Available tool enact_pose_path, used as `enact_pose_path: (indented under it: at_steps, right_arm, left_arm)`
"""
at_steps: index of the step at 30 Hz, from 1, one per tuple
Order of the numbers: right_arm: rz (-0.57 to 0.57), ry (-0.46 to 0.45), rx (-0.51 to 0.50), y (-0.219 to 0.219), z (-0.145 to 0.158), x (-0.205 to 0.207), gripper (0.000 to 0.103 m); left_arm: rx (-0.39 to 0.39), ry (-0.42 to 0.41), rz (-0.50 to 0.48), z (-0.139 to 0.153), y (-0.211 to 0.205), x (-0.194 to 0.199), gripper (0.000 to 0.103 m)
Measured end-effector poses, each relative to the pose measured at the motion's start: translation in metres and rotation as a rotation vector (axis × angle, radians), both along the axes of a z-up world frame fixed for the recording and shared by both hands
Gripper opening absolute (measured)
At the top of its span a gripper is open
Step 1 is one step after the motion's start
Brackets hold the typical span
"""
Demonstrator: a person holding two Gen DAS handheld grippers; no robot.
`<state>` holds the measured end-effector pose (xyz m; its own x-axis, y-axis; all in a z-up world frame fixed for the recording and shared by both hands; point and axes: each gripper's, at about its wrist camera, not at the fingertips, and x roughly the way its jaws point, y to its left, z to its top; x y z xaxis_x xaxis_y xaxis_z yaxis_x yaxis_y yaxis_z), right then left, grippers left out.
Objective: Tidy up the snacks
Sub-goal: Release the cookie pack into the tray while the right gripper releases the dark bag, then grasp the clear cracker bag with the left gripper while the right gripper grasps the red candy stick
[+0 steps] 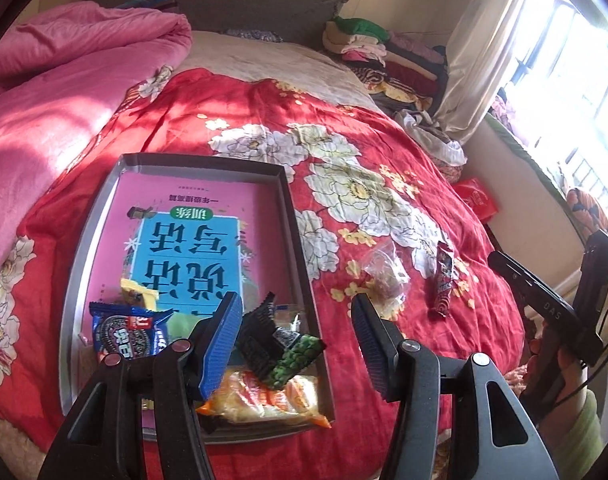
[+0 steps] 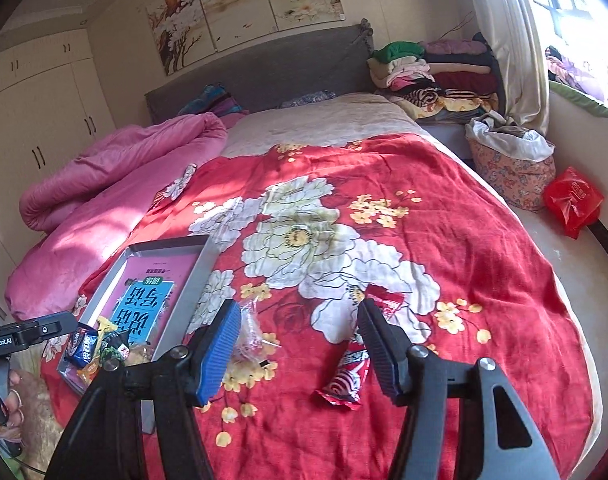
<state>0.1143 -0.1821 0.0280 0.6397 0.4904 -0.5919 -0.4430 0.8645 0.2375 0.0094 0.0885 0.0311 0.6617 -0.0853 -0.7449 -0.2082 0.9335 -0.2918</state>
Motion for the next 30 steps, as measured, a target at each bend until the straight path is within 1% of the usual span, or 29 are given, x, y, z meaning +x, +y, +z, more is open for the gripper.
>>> enact_pose_path:
  at_steps: [5, 7, 11, 16, 17, 19, 20, 21, 22, 25, 26, 30]
  right_arm:
    - [-0.053, 0.055, 0.010, -0.016, -0.014, 0.013, 0.061]
    - [-0.058, 0.083, -0.007, -0.015, -0.023, 0.018, 0.061]
    - [-0.021, 0.172, -0.040, -0.006, -0.046, 0.027, 0.061]
    - [-0.006, 0.248, -0.085, 0.003, -0.070, 0.036, 0.060]
    - [-0.008, 0.256, -0.086, 0.003, -0.073, 0.038, 0.057]
    - [0.002, 0.275, -0.081, 0.004, -0.078, 0.040, 0.056]
    - [0.010, 0.284, -0.082, 0.006, -0.081, 0.041, 0.053]
    - [0.021, 0.291, -0.085, 0.009, -0.083, 0.042, 0.047]
    - [0.036, 0.302, -0.080, 0.012, -0.087, 0.043, 0.044]
    - [0.061, 0.362, -0.024, 0.014, -0.097, 0.047, 0.031]
    - [0.070, 0.377, -0.014, 0.015, -0.100, 0.047, 0.025]
    - [0.107, 0.363, -0.011, 0.023, -0.097, 0.044, 0.025]
  left_arm:
    - [-0.006, 0.015, -0.059, -0.001, -0.028, 0.024, 0.059]
    - [-0.012, 0.028, -0.083, -0.004, -0.039, 0.035, 0.059]
    - [-0.036, 0.067, -0.119, -0.014, -0.056, 0.058, 0.059]
    - [-0.084, 0.112, -0.133, -0.031, -0.069, 0.086, 0.059]
    - [-0.097, 0.121, -0.133, -0.035, -0.071, 0.092, 0.059]
    - [-0.125, 0.149, -0.136, -0.045, -0.073, 0.103, 0.059]
    - [-0.144, 0.160, -0.138, -0.051, -0.075, 0.107, 0.059]
    - [-0.161, 0.173, -0.138, -0.056, -0.076, 0.112, 0.059]
    - [-0.172, 0.187, -0.133, -0.061, -0.076, 0.116, 0.059]
    - [-0.190, 0.206, -0.116, -0.071, -0.077, 0.125, 0.059]
    - [-0.195, 0.212, -0.112, -0.073, -0.078, 0.128, 0.059]
    - [-0.226, 0.237, -0.107, -0.085, -0.081, 0.138, 0.059]
